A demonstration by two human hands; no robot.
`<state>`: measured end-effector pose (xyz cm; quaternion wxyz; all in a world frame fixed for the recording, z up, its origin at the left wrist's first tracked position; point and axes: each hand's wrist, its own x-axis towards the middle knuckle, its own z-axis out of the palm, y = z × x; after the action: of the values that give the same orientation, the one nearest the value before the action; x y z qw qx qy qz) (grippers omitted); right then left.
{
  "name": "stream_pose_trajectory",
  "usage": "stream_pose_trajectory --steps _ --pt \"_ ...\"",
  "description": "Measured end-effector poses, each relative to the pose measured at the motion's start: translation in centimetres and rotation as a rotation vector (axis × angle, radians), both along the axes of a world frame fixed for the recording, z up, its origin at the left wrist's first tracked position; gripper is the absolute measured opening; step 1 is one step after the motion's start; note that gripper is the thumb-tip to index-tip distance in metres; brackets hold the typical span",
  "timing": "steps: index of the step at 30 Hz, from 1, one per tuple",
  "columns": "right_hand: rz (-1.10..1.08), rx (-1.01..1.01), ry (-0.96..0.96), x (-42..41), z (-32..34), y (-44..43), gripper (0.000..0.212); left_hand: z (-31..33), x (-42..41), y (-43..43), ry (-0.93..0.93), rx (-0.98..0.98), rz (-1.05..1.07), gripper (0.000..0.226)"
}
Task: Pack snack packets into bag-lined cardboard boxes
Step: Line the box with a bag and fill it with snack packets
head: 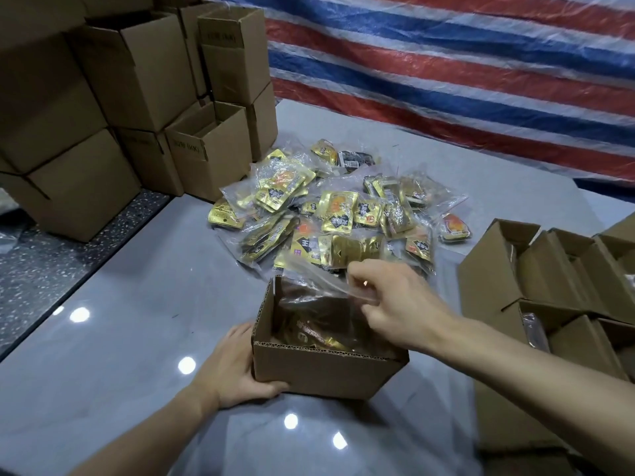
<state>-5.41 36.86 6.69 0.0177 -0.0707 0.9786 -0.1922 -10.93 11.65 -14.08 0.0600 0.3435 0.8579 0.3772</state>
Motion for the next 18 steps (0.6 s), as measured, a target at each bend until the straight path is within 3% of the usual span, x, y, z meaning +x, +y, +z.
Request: stream_pose_trajectory --steps 4,13,15,18 --pt "-0.111 0.057 0.059 -1.2 -0.3 0.5 0.034 0.2 0.0 0.0 -0.022 -0.008 -0.01 0.079" --pt "-0.163 0.181 0.114 -2.8 -0.1 0.9 0.017 0.1 0.0 0.1 -0.02 0.032 0.002 0.074" --pt "-0.064 0.104 -0.03 -2.7 1.1 0.6 0.02 0.0 -0.1 0.0 -0.014 0.039 -0.005 0.068" --pt "0.181 -0.079 -0.405 -2.1 2.8 0.0 0.026 -0.2 -0.2 0.0 -0.011 0.043 -0.017 0.068"
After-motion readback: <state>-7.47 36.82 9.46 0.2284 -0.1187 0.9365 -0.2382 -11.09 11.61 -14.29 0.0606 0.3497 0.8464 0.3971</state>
